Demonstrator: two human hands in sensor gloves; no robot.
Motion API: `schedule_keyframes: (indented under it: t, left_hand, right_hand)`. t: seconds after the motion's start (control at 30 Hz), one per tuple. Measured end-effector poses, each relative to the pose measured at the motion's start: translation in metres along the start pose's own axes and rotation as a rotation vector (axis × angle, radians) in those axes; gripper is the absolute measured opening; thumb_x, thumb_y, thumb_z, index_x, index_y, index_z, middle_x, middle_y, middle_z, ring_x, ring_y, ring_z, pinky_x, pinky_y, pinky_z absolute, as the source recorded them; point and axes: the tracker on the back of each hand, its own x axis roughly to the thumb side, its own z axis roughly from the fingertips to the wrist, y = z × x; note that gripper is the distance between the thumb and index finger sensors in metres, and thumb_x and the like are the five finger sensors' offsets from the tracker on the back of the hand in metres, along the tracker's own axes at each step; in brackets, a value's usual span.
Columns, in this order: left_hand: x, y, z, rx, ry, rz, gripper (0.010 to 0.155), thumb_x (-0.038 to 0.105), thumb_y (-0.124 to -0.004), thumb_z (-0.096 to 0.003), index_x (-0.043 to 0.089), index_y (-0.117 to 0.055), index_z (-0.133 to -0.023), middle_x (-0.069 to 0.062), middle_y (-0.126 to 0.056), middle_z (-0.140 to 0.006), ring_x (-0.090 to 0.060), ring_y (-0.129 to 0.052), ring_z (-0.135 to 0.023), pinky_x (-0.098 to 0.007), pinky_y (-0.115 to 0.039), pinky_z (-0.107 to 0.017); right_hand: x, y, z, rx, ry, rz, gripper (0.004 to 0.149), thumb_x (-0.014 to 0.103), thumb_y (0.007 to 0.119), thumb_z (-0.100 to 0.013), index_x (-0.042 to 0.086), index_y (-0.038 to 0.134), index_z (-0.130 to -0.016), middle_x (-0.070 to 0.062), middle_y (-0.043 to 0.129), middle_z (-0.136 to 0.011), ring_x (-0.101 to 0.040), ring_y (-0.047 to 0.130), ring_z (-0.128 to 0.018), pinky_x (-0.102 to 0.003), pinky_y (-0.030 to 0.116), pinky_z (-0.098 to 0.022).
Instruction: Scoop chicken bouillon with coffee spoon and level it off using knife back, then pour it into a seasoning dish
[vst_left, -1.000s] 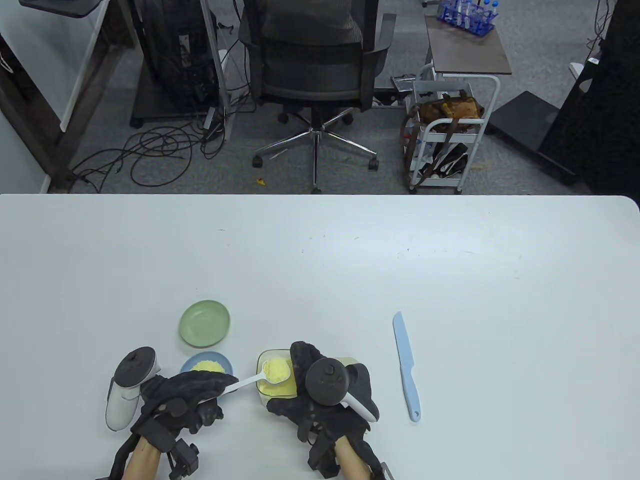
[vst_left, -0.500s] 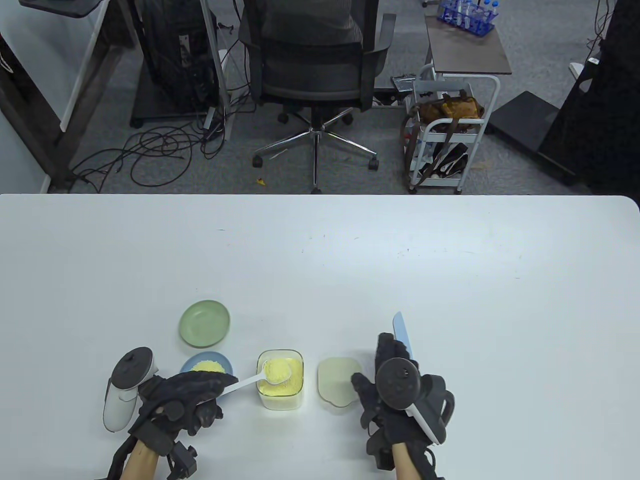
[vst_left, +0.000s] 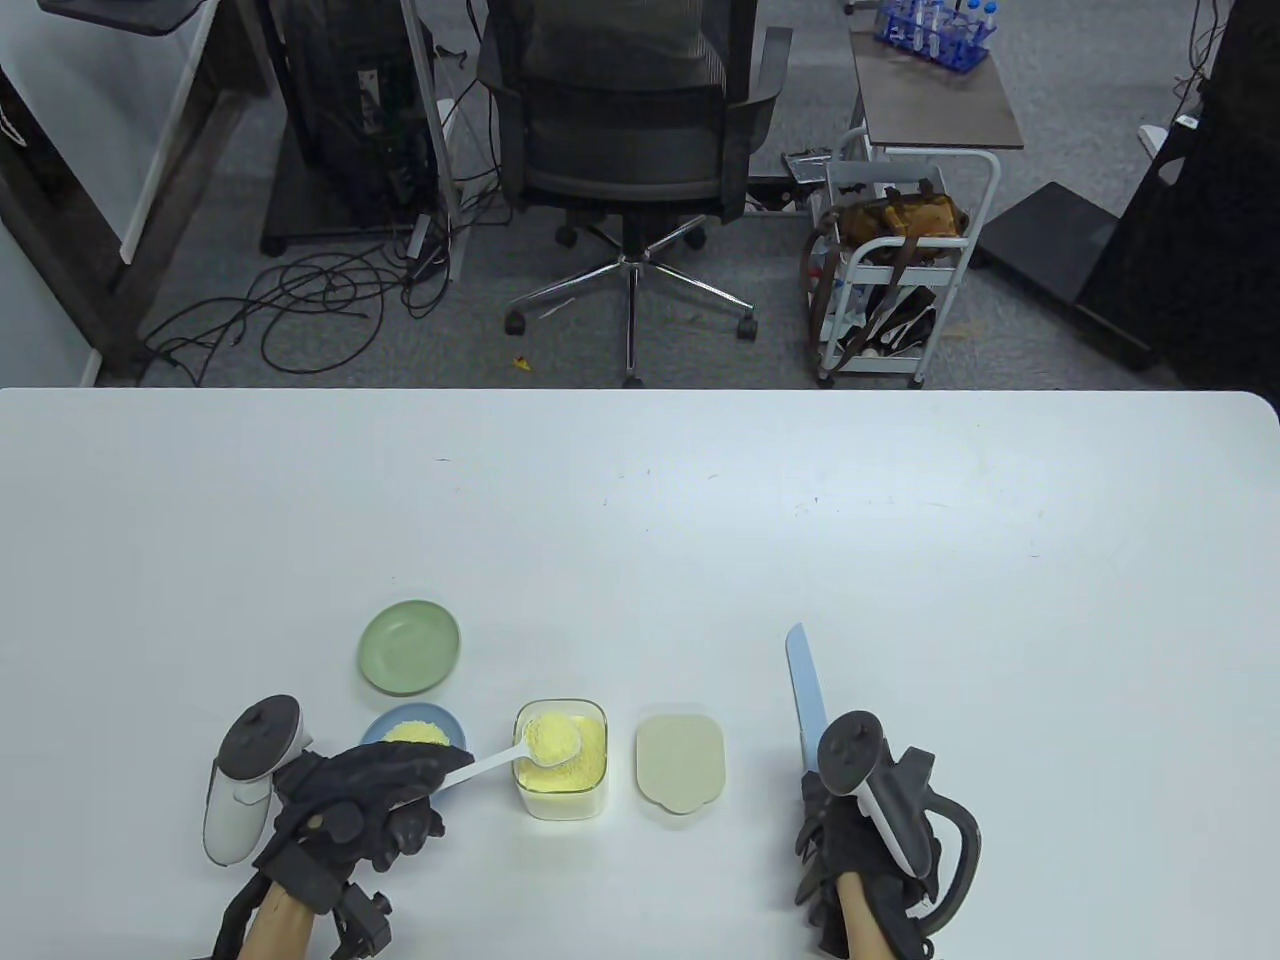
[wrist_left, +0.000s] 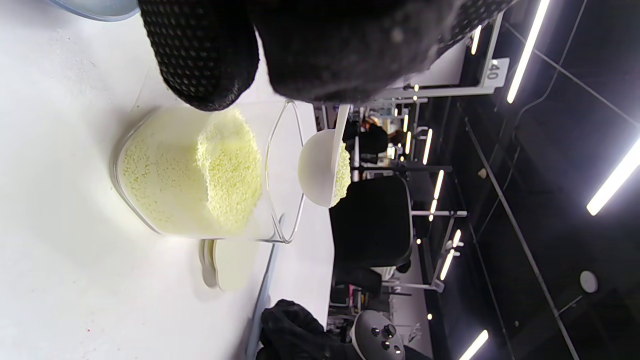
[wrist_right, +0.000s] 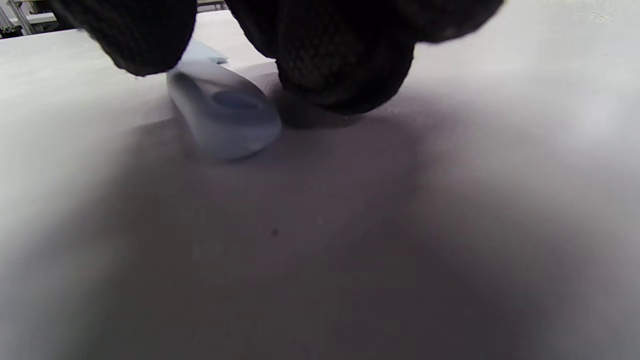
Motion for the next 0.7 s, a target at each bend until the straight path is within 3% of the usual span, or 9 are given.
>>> schedule_keyframes:
  t: [0.23,0.47,0.7]
  left_hand:
    - [0.0,0.0,0.0,-0.001,-0.001,0.002,0.047,0.034,-0.08,-0.0462,-0.002,-0.083,-0.077,-0.005,-0.097,-0.016,0.004,-0.085,0.01,-0.031,-0.084,-0.037]
    - [0.0,0.0,0.0,0.003,-0.003,0.003,0.047,0.034,-0.08,-0.0462,-0.002,-0.083,-0.076,-0.005,-0.097,-0.016,0.003,-0.085,0.01,-0.031,-0.084,-0.037]
    - [0.0,0.0,0.001,0.003,-0.006,0.006,0.047,0.034,-0.08,-0.0462,-0.002,-0.083,-0.076,-0.005,-0.097,-0.016,0.004,-0.085,0.01,-0.031,-0.084,-0.037]
  right_hand:
    - [0.005,0.003,-0.005,0.029,0.012,0.023,0.058,0.039,0.081,-0.044,0.004,0.065,-0.087,-0.02,0.08,-0.07,-0.025,0.088,-0.038,-0.037,0.076,-0.025]
    - [0.009,0.002,-0.015,0.132,0.058,0.012,0.059,0.038,0.084,-0.041,0.001,0.066,-0.084,-0.02,0.081,-0.063,-0.024,0.087,-0.033,-0.037,0.075,-0.023]
    - [0.016,0.004,-0.015,0.146,0.042,0.055,0.055,0.04,0.082,-0.042,0.002,0.068,-0.08,-0.017,0.083,-0.058,-0.023,0.086,-0.029,-0.036,0.075,-0.021]
